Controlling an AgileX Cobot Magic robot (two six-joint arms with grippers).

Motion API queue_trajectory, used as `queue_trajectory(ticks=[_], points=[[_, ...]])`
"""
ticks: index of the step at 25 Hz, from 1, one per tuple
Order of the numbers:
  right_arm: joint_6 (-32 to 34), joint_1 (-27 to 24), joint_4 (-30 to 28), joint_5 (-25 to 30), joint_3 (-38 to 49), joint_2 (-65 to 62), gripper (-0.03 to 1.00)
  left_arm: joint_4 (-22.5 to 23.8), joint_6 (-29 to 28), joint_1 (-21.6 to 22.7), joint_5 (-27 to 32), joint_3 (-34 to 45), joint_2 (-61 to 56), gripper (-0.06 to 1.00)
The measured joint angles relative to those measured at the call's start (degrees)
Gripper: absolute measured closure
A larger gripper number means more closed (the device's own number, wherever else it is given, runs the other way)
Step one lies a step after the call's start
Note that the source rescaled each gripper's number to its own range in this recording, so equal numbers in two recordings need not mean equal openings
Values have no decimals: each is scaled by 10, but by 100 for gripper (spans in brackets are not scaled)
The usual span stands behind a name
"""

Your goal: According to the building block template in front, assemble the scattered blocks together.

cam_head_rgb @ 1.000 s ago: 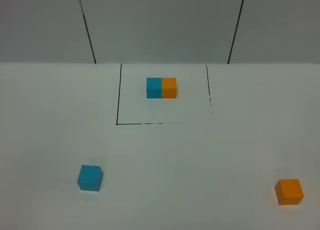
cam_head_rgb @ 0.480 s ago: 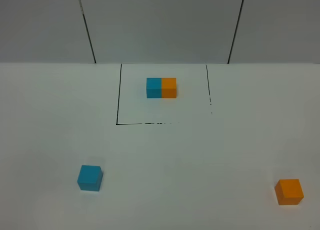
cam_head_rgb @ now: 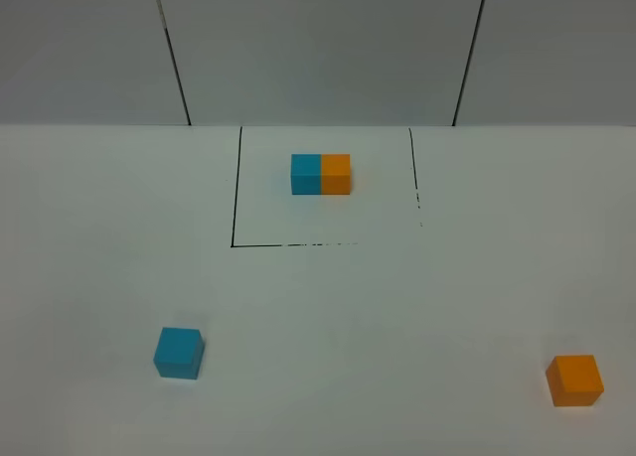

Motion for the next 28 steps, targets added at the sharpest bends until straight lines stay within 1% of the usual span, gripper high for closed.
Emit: queue_trajectory(ticks=[3, 6, 9, 12, 16, 19, 22, 24, 26, 28], points=[[2, 0, 0, 0, 0, 0, 0, -2, 0, 0, -18, -6, 31, 26], [5, 0, 0, 0, 0, 0, 1, -8, 0, 0, -53, -16, 102, 26], [10, 0, -2, 0, 0, 0, 1, -25, 0, 0, -91, -29, 216, 26], [13, 0, -5, 0, 0, 0, 1, -62, 3, 0, -126, -52, 342, 26], [20, 0, -9, 0, 0, 0, 2, -109, 33, 0, -140, -105, 516, 26], [29, 0, -13, 0, 0, 0, 3, -121, 52, -5, -145, -148, 625, 26], [39, 0, -17, 0, 0, 0, 3, -111, 53, -40, -146, -194, 709, 26], [42, 0, -20, 0, 0, 0, 4, -84, 33, -81, -145, -225, 751, 26], [44, 0, -20, 0, 0, 0, 4, -46, -14, -119, -145, -258, 790, 26], [44, 0, -21, 0, 0, 0, 5, 14, -84, -156, -145, -282, 821, 26]])
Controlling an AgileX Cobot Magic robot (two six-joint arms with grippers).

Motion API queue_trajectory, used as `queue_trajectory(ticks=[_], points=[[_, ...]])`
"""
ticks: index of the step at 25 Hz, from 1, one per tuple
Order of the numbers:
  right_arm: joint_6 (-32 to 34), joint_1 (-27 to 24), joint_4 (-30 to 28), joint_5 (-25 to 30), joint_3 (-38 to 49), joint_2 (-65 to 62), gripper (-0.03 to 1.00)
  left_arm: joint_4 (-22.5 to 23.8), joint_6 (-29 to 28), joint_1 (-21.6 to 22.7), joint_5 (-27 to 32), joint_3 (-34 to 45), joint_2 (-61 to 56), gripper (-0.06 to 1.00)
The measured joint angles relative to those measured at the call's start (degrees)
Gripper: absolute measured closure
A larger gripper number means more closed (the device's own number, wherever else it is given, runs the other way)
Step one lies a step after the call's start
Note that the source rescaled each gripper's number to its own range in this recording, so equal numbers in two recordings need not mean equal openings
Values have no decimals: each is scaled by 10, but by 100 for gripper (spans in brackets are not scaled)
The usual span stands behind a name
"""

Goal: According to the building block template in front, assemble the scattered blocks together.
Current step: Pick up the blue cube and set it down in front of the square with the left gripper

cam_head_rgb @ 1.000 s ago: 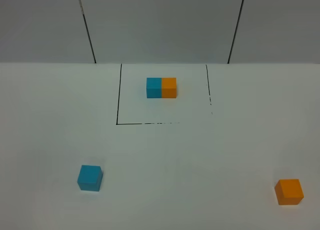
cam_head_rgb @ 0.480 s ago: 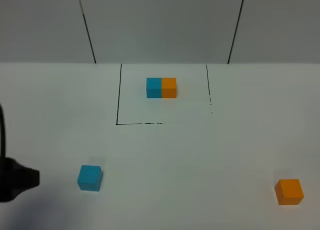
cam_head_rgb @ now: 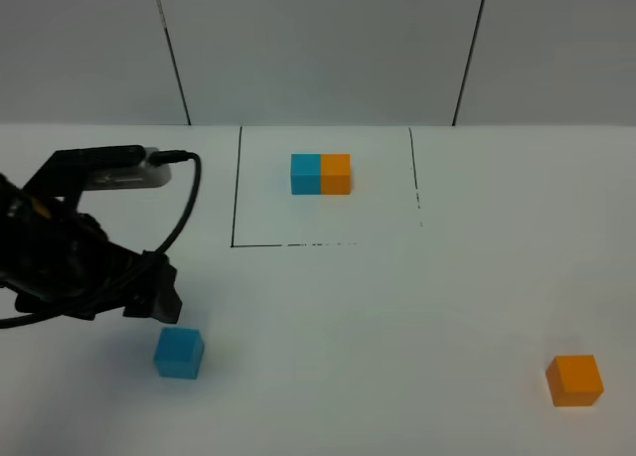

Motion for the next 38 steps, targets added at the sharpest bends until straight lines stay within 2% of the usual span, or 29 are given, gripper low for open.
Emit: queue_trajectory(ticks=[3, 7, 14, 24, 38], points=[[0, 0, -1, 0, 0, 0, 6, 83, -88, -38, 14, -20, 38, 26], [0, 0, -1, 0, 0, 0, 6, 119, -139, -54, 26, -21, 70, 26], [1, 0, -1, 0, 0, 0, 6, 119, -152, -55, 10, -22, 114, 26], [2, 0, -1, 0, 0, 0, 6, 115, -153, -55, -90, -22, 213, 26], [5, 0, -1, 0, 0, 0, 11, 111, -154, -55, -122, -22, 238, 26]])
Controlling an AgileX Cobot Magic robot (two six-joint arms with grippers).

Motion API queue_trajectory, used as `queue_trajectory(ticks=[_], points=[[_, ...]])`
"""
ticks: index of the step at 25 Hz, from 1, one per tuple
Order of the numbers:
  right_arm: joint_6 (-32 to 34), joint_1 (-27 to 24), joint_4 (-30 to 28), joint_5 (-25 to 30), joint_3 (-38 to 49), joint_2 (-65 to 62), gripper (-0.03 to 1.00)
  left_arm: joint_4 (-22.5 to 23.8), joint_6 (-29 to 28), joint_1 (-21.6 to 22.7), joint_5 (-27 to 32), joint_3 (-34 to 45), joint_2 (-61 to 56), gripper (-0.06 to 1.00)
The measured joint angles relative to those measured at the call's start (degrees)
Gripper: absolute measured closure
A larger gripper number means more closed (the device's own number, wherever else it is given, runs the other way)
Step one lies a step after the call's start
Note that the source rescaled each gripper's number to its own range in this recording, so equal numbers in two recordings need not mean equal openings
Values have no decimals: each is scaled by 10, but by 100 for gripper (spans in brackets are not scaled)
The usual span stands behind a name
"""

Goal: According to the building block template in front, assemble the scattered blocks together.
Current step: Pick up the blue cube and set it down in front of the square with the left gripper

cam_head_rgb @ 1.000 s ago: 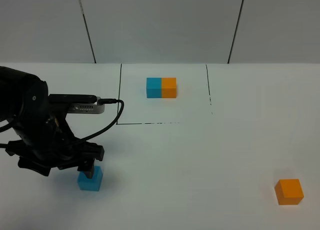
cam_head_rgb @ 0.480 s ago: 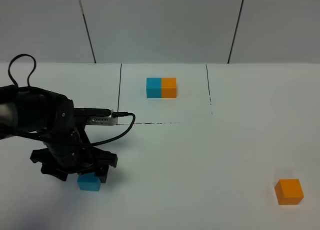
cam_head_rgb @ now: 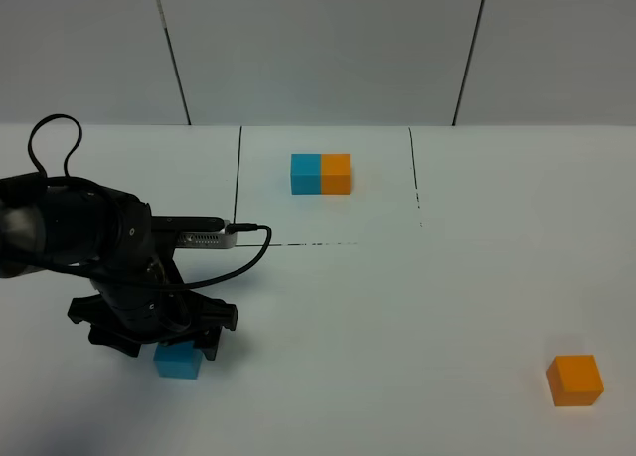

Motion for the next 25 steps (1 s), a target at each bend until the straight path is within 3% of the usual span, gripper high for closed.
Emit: queue_trajectory(ticks=[15, 17, 20, 23, 25], points=[[3, 0, 1, 0, 0, 0, 14, -8, 4, -1, 4, -6, 41, 30], [3, 0, 1, 0, 0, 0, 14, -4, 2, -1, 6, -6, 41, 38], [3, 0, 1, 0, 0, 0, 14, 8, 1, 0, 9, -6, 42, 60], [3, 0, 1, 0, 0, 0, 15, 8, 1, 0, 8, -7, 42, 93], [4, 0, 1, 0, 0, 0, 15, 8, 1, 0, 8, -7, 42, 94]])
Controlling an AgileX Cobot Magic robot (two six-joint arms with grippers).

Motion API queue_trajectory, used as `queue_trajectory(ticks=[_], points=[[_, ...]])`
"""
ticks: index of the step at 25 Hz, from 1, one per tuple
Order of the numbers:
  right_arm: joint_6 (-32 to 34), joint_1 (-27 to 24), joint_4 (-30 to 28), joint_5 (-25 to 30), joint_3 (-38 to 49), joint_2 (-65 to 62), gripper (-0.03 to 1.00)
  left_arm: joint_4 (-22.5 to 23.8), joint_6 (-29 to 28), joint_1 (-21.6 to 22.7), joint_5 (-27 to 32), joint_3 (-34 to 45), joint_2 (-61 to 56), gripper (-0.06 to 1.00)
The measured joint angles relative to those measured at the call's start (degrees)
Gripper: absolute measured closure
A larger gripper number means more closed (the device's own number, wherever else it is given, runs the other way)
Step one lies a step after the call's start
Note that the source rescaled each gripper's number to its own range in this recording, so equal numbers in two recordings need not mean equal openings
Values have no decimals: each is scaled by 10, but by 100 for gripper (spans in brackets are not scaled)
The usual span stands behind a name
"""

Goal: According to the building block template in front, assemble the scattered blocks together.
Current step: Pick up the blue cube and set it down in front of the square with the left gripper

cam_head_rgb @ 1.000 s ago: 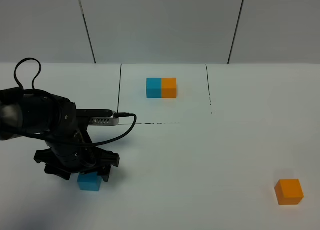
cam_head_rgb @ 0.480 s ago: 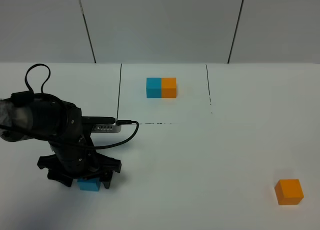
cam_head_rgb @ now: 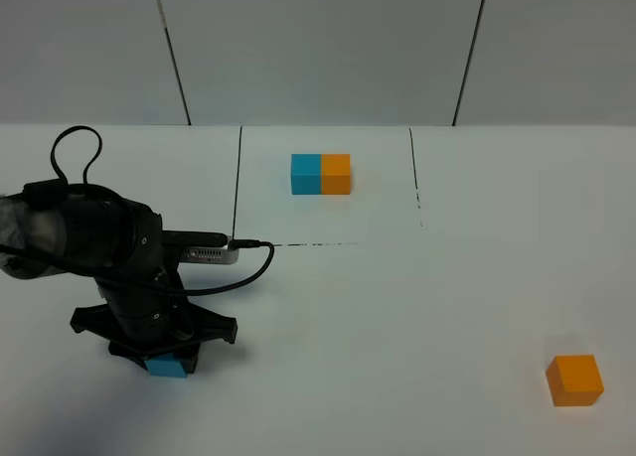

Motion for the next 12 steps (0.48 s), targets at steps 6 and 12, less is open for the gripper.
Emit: queue_trajectory(ticks=[6, 12], points=[[3, 0, -1, 0, 0, 0, 15, -4, 16, 0, 21, -11, 1, 94], [4, 0, -1, 0, 0, 0, 15, -15, 184, -1, 137, -96, 2, 94]])
